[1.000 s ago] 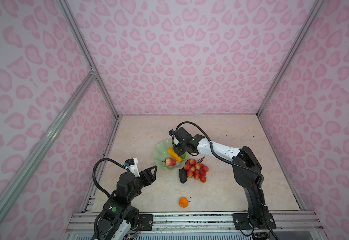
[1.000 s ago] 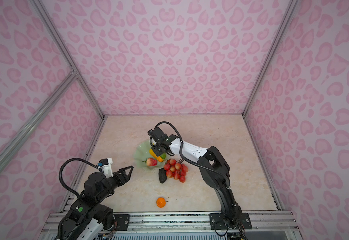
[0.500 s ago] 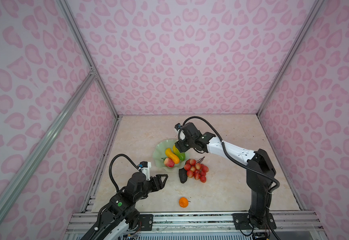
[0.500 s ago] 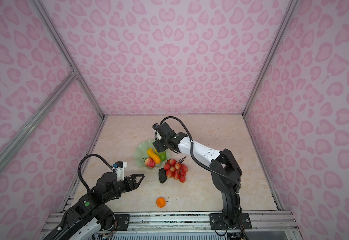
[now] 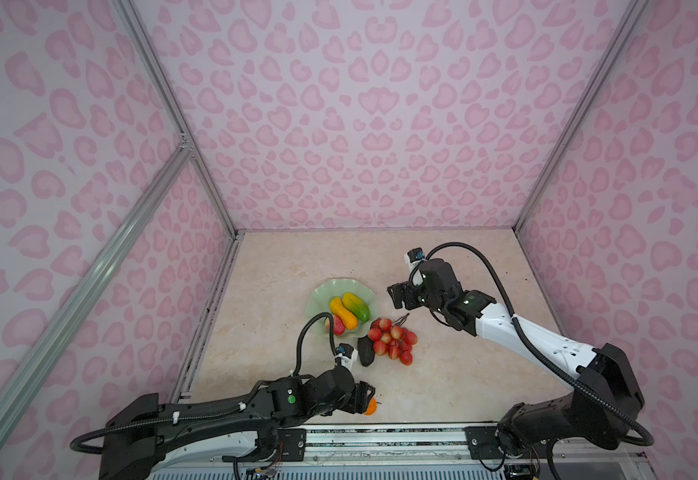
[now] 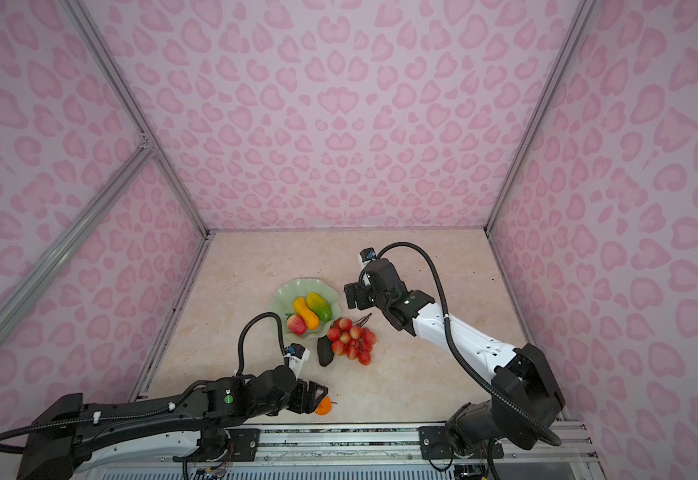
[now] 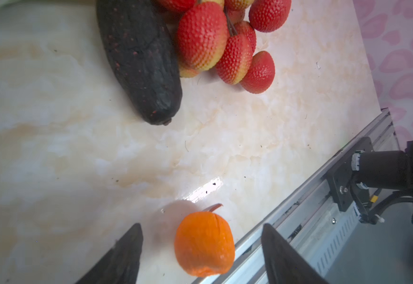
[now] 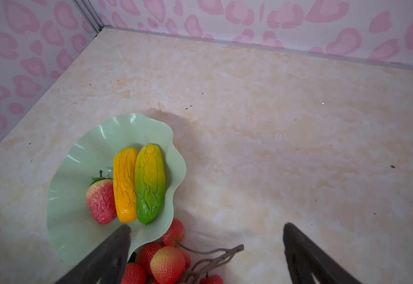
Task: Place and organize the fake fruits in the fruit bowl
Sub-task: 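Grasp the small orange with the left gripper while the right gripper retracts, then carry the orange into the green bowl and release it with the left gripper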
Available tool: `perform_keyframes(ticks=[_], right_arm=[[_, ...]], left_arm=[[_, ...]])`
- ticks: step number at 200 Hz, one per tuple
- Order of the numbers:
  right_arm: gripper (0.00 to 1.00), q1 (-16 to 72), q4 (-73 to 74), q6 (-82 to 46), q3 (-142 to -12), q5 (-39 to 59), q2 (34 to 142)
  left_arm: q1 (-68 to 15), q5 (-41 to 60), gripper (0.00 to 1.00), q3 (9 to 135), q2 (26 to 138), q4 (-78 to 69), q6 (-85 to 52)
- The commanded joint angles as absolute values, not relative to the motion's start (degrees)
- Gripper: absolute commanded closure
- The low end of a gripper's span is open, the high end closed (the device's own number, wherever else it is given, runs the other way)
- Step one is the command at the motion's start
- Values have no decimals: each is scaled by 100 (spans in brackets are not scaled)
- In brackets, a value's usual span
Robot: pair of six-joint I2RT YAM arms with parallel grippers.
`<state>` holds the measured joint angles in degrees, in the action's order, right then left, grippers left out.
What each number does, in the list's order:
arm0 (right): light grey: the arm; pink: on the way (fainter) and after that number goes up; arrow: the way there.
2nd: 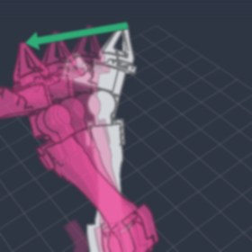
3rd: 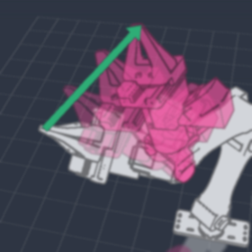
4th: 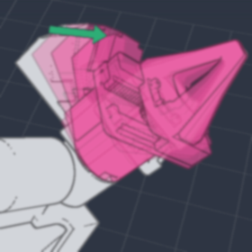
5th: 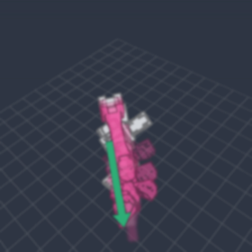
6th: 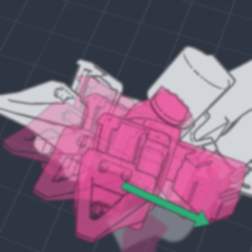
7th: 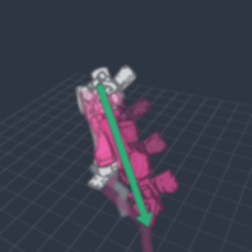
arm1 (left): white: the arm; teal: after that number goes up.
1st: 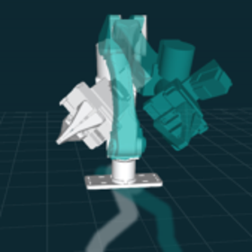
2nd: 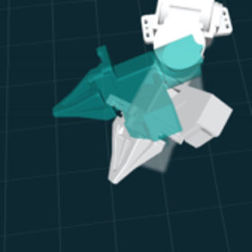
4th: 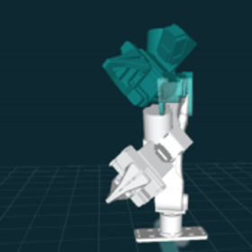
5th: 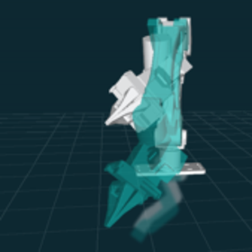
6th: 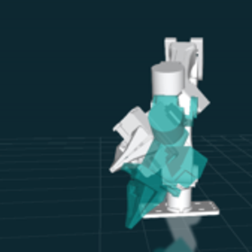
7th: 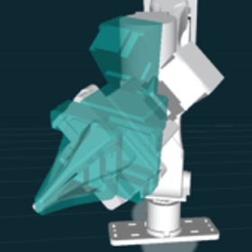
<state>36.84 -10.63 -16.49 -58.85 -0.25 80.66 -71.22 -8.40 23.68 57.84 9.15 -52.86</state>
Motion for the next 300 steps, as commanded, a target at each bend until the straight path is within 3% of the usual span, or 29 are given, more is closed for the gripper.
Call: perform_keyframes(ticks=[1, 61, 124, 165, 189, 228, 257, 300], right_arm=[[4, 3584, -902, -1862, -5679, -123, 7875], [4, 3335, -952, -1852, -5445, -57, 7552], [4, 3228, -915, -1907, -5320, -9, 7523], [5, 3139, -897, -1947, -5262, -35, 7435], [5, 3118, -897, -1937, -5275, -9, 7396], [6, 3128, -1102, -1890, -5385, 314, 7481], [9, 3201, -1276, -2093, -5309, 474, 7465], [13, 3842, -1665, -2391, -5144, 275, 7289]], left_arm=[[-7270, -949, 22, 2660, 6450, 404, -5344], [-7478, -663, 29, 2760, 7470, 372, -5607], [-7486, -717, 67, 2830, 7605, 449, -5625], [-7328, -1092, 71, 3063, 6914, 906, -5299], [-6631, -1204, 71, 3224, 6008, 1283, -4675], [-4633, -879, 69, 3832, 5350, 1531, -3132], [-3343, -314, 69, 4298, 5988, 1197, -2562], [-2579, -88, 72, 4856, 7572, 865, -2294]])
